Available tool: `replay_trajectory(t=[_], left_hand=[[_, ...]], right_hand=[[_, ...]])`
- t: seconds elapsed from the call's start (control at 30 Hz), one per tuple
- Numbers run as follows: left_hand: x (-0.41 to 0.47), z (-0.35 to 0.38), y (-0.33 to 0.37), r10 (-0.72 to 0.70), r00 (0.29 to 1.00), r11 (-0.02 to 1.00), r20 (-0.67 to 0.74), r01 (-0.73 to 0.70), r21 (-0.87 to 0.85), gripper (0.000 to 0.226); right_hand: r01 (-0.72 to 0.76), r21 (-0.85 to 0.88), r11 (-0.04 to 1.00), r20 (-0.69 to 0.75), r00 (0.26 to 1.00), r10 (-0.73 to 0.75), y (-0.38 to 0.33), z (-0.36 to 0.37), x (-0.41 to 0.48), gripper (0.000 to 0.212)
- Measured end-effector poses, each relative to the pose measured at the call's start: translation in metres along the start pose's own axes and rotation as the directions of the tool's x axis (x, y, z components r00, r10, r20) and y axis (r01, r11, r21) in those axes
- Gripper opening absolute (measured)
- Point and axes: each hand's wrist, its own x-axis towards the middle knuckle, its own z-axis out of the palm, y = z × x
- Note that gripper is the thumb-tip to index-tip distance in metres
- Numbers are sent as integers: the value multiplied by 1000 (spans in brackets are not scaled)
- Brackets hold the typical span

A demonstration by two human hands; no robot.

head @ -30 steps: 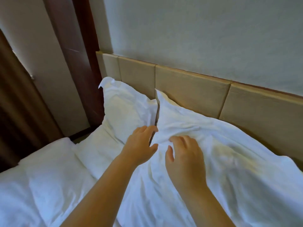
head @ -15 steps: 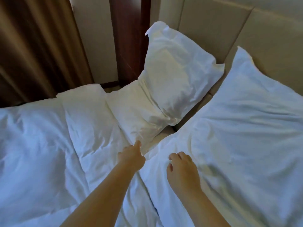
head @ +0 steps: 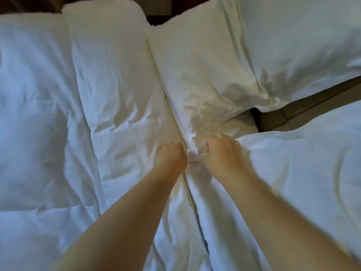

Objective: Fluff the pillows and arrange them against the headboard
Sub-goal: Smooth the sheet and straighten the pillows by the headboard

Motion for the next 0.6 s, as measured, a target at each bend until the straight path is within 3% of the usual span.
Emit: replay_trajectory(t=[0.1, 0.17, 0.27, 0.33, 0.43, 0.53, 0.6], left_hand=[[29, 12, -2, -51, 999, 990, 2, 50, -130, 31], [47, 19, -1, -148, 986, 941, 72, 162, -297, 40], [68, 29, 2, -320, 922, 759, 219, 388, -523, 57], [81, 40, 3, -328, 905, 666, 270, 424, -613, 51], [88, 52, -8, -255, 928, 541, 271, 369, -755, 40], [77, 43, -22, -78, 974, 212, 211, 223, -951, 20], [72, 35, -29, -32, 983, 93, 180, 182, -979, 15]], right_hand=[[32, -83, 996, 48, 998, -28, -3, 27, 25, 12], [21, -135, 991, 114, 993, -5, -7, 41, 39, 18], [-6, -164, 987, 259, 965, 49, -15, 56, 54, 23], [-16, -176, 984, 352, 933, 78, -21, 63, 61, 24], [-34, -155, 987, 383, 919, 91, -27, 66, 69, 25], [-24, -18, 1000, 383, 923, 29, -35, 62, 72, 22], [6, 39, 999, 383, 924, -20, -39, 59, 70, 20]])
